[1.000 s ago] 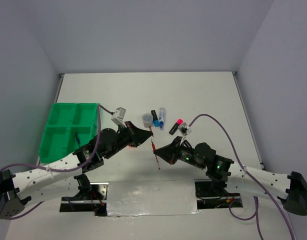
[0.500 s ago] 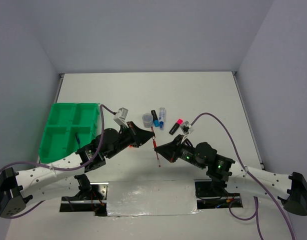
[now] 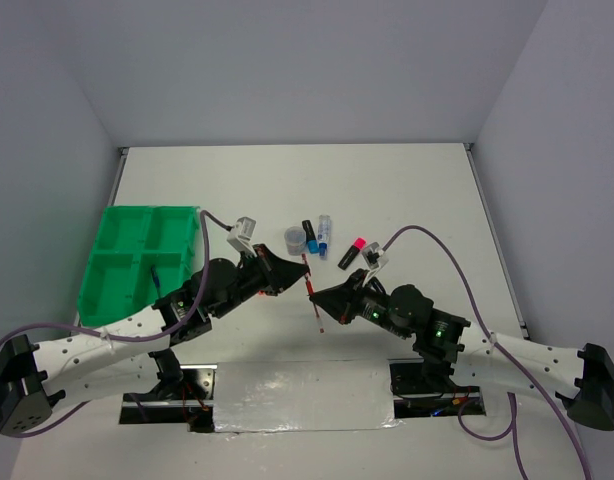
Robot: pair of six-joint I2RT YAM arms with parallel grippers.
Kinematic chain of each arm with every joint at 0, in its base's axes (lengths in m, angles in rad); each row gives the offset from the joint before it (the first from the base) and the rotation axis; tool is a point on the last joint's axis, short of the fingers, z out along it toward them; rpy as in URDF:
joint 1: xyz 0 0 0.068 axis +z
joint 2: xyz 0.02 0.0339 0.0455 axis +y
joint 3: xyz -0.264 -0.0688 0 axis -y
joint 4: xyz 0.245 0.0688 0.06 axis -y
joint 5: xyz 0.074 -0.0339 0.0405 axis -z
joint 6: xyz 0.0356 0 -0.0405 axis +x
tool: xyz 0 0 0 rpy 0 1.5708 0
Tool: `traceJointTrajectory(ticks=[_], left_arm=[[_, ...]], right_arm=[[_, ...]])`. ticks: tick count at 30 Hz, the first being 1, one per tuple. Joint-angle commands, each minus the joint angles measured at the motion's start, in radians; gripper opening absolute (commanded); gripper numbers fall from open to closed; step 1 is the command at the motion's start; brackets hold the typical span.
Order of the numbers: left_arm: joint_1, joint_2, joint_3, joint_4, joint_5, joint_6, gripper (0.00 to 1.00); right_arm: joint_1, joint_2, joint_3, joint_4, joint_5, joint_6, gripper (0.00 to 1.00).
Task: Sort the stationery into containers
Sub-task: Close the pen cap on the pen.
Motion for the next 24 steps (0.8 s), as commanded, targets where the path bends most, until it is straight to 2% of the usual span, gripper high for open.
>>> traceJointTrajectory(ticks=[1,13,19,24], left_arm=[[-0.003,-0.019,-0.013,0.041,0.022,-0.012,0.0],[-0.005,-0.056,0.045,-0.05,-0.093,-0.009,0.0],[-0.005,-0.033,0.11,-0.067,-0.119,0.017,0.0],[-0.003,-0.022,0.133,-0.079,-0.116,0.022,0.0]], right_arm=[[-0.002,-0.009,0.058,0.021,0.093,0.016,0.0],[0.001,0.077,0.052,0.05,-0.056,0.03,0.0],[0.0,0.065,0.048,0.045,-0.056,0.031,0.0],[0.0,-0.001,0.026,0.027,0.011,0.044,0.0]])
